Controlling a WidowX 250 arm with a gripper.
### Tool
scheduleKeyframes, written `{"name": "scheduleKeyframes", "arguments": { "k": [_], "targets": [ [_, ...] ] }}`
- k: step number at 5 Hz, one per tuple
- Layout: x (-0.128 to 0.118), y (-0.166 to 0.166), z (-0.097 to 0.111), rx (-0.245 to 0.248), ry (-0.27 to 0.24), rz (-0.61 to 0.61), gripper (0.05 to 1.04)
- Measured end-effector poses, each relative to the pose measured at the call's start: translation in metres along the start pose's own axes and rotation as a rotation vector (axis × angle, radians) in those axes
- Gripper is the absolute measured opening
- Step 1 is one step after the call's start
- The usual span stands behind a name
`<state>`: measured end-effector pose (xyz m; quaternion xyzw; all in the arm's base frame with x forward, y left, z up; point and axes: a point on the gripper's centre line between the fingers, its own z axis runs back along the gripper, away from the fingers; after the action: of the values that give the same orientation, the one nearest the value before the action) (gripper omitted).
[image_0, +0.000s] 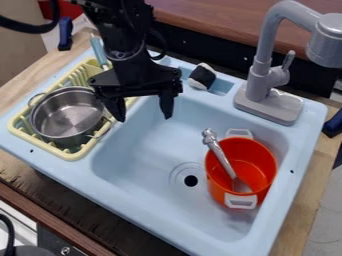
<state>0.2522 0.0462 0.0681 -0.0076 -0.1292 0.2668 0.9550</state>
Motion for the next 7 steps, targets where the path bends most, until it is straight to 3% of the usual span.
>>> {"name": "scheduleKeyframes", "arguments": {
  "k": [1,2,4,5,7],
  "targets": [
    [-0.004,0.001,-0.004,0.004,0.020,-0.001,0.999],
    [0.010,-0.006,-0.003,-0.011,0.009,-0.080,0.999],
    [0.053,-0.026,0.005,0.002,0.009,-0.169,0.999],
    [0.070,-0.038,-0.004,0.023,0.018,-0.277,0.999],
    [0.076,-0.056,-0.015,-0.032,-0.028,-0.329,0.999]
  ]
}}
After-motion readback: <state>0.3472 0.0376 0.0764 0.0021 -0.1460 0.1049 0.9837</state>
